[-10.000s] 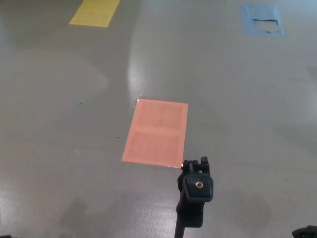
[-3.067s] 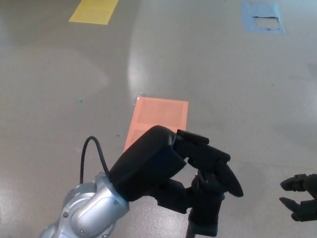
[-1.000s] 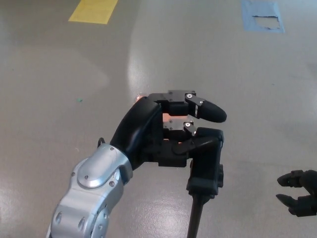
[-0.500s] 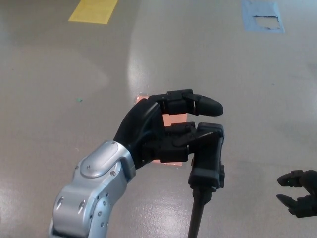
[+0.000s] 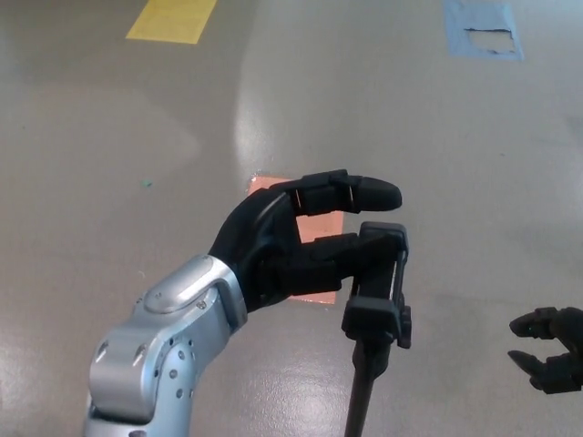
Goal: The robot uses its left hand to grab the top of a phone stand kept on the floor and rotates it anti-clockwise
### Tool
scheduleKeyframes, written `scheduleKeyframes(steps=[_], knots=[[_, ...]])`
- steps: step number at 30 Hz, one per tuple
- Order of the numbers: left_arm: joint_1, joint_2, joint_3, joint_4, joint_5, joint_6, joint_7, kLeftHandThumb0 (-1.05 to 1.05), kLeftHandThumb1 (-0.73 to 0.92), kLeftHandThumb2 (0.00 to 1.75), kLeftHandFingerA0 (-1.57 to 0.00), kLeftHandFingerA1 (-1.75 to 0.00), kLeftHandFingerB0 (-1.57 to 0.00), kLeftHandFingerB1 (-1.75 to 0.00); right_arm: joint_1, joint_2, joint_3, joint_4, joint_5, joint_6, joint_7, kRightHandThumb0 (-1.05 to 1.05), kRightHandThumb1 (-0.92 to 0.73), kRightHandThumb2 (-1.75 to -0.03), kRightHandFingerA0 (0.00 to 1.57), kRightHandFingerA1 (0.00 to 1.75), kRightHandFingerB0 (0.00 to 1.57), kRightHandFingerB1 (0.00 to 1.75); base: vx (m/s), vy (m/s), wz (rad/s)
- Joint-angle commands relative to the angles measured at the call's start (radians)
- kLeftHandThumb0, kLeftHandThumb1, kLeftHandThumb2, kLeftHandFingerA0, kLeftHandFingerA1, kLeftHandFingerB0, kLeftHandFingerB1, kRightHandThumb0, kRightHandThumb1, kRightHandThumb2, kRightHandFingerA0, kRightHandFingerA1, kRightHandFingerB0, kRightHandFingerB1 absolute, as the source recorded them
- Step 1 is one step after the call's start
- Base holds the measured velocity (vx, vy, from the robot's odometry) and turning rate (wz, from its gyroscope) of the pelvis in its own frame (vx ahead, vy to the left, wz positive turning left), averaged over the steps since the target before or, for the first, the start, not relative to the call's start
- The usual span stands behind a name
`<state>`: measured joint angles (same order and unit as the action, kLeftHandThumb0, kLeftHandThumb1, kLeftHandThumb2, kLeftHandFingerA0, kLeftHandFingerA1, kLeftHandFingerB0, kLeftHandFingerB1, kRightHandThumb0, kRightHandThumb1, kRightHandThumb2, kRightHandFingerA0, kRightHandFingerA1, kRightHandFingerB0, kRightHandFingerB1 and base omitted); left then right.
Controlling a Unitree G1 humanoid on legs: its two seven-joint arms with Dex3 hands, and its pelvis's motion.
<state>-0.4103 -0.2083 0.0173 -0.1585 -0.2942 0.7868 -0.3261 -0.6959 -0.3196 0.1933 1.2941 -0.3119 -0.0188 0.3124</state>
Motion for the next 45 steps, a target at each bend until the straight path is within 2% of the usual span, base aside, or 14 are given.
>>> scheduleKeyframes(steps=[1,5,6,9,11,12,19,20,25,26,28,33,37,45], knots=[[-0.001,-0.008,0.066,0.047,-0.095,0.360,0.069,-0.17,0.71,0.61,-1.03,-0.99,-0.80,-0.59,-0.041,-0.018,0.015,0.017,-0.022,0.031,0.003,-0.53,-0.83,-0.64,0.42,0.44,0.10,0.25,0.00,0.000,0.00],[-0.019,-0.014,0.090,0.036,-0.099,0.415,0.094,-0.39,0.63,0.60,-0.92,-0.60,-0.35,-0.35,-0.039,-0.022,0.020,0.014,-0.026,0.019,0.005,-0.59,-0.69,-0.92,0.41,0.60,0.05,0.32,0.00,0.000,0.00],[-0.015,-0.020,0.094,0.031,-0.100,0.416,0.100,-0.58,0.51,0.76,-0.59,-0.56,-0.17,-0.38,-0.037,-0.023,0.021,0.013,-0.026,0.013,0.005,-0.58,-0.67,-0.93,0.37,0.57,0.04,0.32,0.00,0.000,0.00],[0.008,-0.022,0.094,0.022,-0.117,0.387,0.080,-0.67,0.51,0.79,-0.34,-0.51,-0.06,-0.34,-0.036,-0.022,0.023,0.016,-0.028,0.011,0.004,-0.53,-0.82,-0.64,0.40,0.43,0.09,0.25,0.00,0.000,0.00],[0.028,0.006,0.061,0.018,-0.121,0.338,0.032,-0.71,0.67,0.60,-0.33,-0.39,-0.05,-0.25,-0.037,-0.021,0.018,0.018,-0.022,0.016,0.001,-0.61,-0.66,-0.91,0.34,0.53,0.07,0.33,0.00,0.000,0.00],[0.033,0.022,0.043,0.016,-0.119,0.322,0.010,-0.78,0.57,0.89,-0.16,-0.47,-0.02,-0.19,-0.037,-0.020,0.016,0.018,-0.020,0.016,-0.001,-0.62,-0.67,-0.91,0.34,0.54,0.06,0.34,0.00,0.000,0.00],[0.040,0.055,0.013,0.004,-0.135,0.305,-0.017,-0.80,0.70,0.61,-0.13,-0.36,-0.01,-0.15,-0.043,-0.018,0.019,0.022,-0.021,0.026,-0.007,-0.56,-0.83,-0.64,0.41,0.45,0.11,0.26,0.00,0.000,0.00],[0.044,0.062,0.006,0.001,-0.137,0.296,-0.027,-0.92,0.64,0.97,-0.05,-0.43,-0.11,-0.06,-0.043,-0.017,0.020,0.023,-0.022,0.027,-0.008,-0.55,-0.80,-0.65,0.40,0.44,0.12,0.23,0.00,0.000,0.00],[0.056,0.090,-0.017,-0.005,-0.150,0.269,-0.038,-0.86,0.60,0.97,-0.05,-0.36,-0.04,-0.11,-0.045,-0.014,0.022,0.024,-0.024,0.030,-0.008,-0.62,-0.68,-0.92,0.36,0.55,0.07,0.37,0.00,0.000,0.00],[0.058,0.093,-0.018,-0.004,-0.151,0.265,-0.037,-0.86,0.60,0.96,-0.04,-0.33,-0.03,-0.10,-0.044,-0.014,0.020,0.023,-0.023,0.027,-0.008,-0.55,-0.82,-0.64,0.42,0.46,0.13,0.25,0.00,0.000,0.00],[0.062,0.102,-0.017,0.005,-0.154,0.253,-0.039,-0.86,0.60,0.96,-0.02,-0.26,0.00,-0.09,-0.045,-0.012,0.018,0.022,-0.021,0.025,-0.005,-0.62,-0.68,-0.92,0.36,0.55,0.08,0.37,0.00,0.000,0.00],[0.076,0.154,-0.019,0.051,-0.118,0.190,-0.038,-0.86,0.61,0.97,-0.01,-0.22,0.00,-0.08,-0.046,-0.009,0.018,0.026,-0.022,0.029,-0.010,-0.54,-0.83,-0.64,0.42,0.42,0.12,0.26,0.00,0.000,0.00],[0.103,0.293,-0.049,0.224,0.015,-0.049,-0.053,-0.85,0.57,0.95,0.00,-0.20,0.00,-0.09,-0.040,-0.013,0.027,0.026,-0.032,0.027,-0.004,-0.60,-0.70,-0.93,0.38,0.55,0.07,0.34,0.00,0.000,0.00],[0.104,0.453,-0.084,0.508,0.185,-0.372,0.006,-0.75,0.50,0.88,-0.01,-0.25,0.00,-0.14,-0.031,-0.009,0.012,0.029,-0.018,0.030,-0.008,-0.54,-0.83,-0.64,0.39,0.44,0.13,0.25,0.00,0.000,0.00]])
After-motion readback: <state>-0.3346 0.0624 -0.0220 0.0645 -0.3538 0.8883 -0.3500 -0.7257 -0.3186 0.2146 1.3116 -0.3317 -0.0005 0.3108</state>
